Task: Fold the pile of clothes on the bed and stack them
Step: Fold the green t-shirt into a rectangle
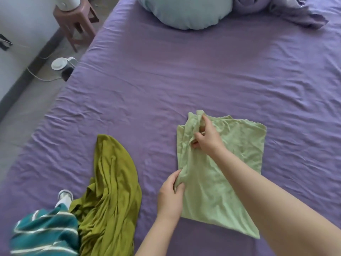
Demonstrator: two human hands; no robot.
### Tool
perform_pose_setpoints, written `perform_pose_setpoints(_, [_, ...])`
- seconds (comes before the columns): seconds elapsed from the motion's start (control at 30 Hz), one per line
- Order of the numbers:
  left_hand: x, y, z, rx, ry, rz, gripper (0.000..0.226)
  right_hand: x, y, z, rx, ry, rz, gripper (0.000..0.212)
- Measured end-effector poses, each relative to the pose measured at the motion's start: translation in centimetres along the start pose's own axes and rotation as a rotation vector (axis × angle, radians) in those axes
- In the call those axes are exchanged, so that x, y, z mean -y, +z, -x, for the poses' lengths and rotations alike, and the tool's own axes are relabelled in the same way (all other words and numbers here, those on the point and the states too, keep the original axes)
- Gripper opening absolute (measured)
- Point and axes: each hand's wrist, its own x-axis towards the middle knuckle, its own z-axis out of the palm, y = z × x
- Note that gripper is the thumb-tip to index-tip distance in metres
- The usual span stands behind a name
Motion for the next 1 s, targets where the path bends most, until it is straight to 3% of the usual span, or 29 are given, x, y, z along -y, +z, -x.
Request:
perform_pose_setpoints(0.07, [0.3, 0.1, -0.1, -0.092, 0.008, -0.115, 0.039, -1.1, -0.6, 0.9, 0.084, 0.006, 0.148, 0.068])
perform_pose_setpoints(0.13, [0.4, 0.3, -0.1, -0.143, -0.023, -0.190, 0.043, -2.9, -1.7, 3.1, 0.050, -0.043, 0.264, 0.065])
perform_pose_setpoints(0.27, [0.0, 1.3, 0.1, -0.030, -0.168, -0.186, 0.078, -7.9, -5.0, 10.5, -0.242, -0.028, 0.417, 0.060])
perform_pose_setpoints(0.37, [0.0, 2.2, 0.4, 0.088, -0.262, -0.153, 0.071, -11.4, -6.0, 15.7, -0.390, 0.177, 0.469, 0.064])
perform_pose_setpoints(0.5, [0.2, 2.8, 1.9, 0.117, -0.361, -0.029, 0.039, -13.3, -5.5, 19.6, -0.370, 0.387, 0.245, 0.067])
perform_pose_setpoints(0.63, [0.0, 2.8, 5.2, 0.071, -0.409, 0.182, 0.030, -13.7, -6.8, 21.5, -0.355, 0.440, -0.063, 0.006])
perform_pose_setpoints(0.83, [-1.1, 2.3, 11.7, 0.131, -0.526, 0.450, 0.023, -14.0, -11.0, 25.3, -0.317, 0.553, -0.501, 0.007])
perform_pose_setpoints(1.0, [-0.8, 1.8, 18.1, 0.025, -0.565, 0.467, 0.014, -13.6, -13.2, 31.5, -0.263, 0.559, -0.509, 0.016])
